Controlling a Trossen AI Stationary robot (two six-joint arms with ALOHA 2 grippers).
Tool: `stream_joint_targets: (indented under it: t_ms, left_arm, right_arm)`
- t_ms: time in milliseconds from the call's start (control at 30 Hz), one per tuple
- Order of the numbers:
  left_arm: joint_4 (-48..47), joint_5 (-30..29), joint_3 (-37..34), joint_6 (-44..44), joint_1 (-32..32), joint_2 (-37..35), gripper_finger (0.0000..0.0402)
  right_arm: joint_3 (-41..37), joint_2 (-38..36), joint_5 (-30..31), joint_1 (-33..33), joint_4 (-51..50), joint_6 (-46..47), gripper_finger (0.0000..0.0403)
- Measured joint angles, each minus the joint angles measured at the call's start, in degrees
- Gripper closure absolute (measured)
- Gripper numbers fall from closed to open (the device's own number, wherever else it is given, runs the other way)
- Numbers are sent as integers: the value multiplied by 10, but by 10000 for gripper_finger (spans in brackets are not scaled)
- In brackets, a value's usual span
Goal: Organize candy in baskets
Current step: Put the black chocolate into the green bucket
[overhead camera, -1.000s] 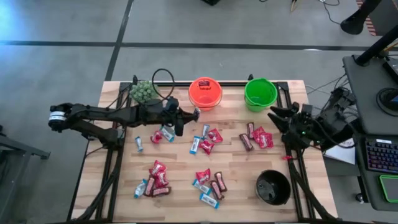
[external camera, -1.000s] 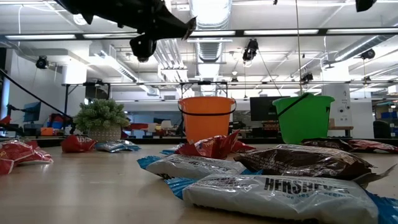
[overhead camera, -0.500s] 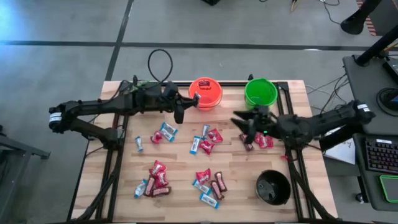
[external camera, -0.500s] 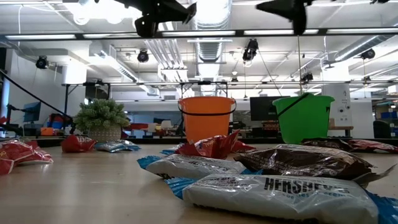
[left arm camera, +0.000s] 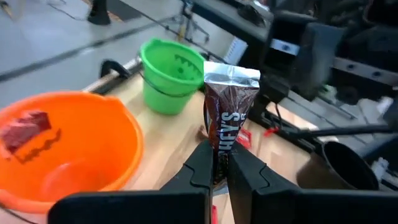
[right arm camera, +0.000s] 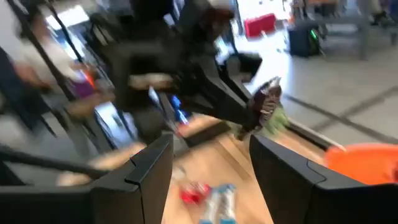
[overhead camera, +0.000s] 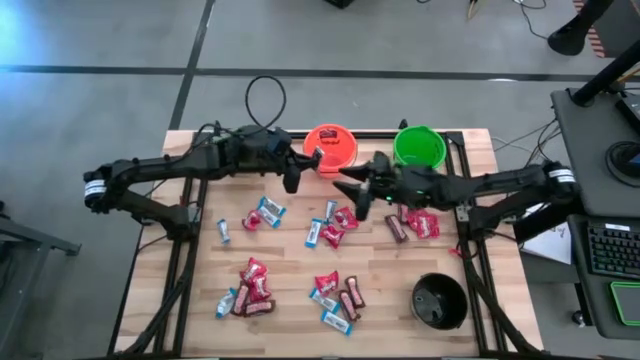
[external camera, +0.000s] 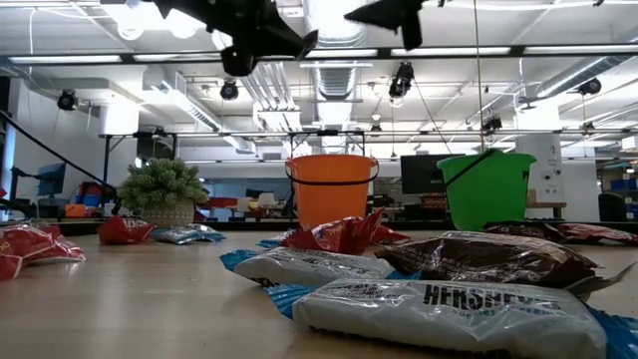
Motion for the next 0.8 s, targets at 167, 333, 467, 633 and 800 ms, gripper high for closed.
stream_joint_targets:
  t_ms: [167,333,467,633,800]
  left_arm:
    - [7,16,0,3,0,22,401]
    - [10,19,0,16,0,22,401]
    - [11,22,0,24,0,15,401]
    - [8,23,0,28,1,14,401]
    - [10,32,0,36,0,13,401]
  right_arm:
    - [68,45,-1,-24,-77,4,200]
    - [106,85,-1,-37,-122,9,200]
    - [117,103,-1,-47,-122,18,200]
    - [120,113,1,-57,-107,16,200]
    - [120,105,12,-70,-116,23,200]
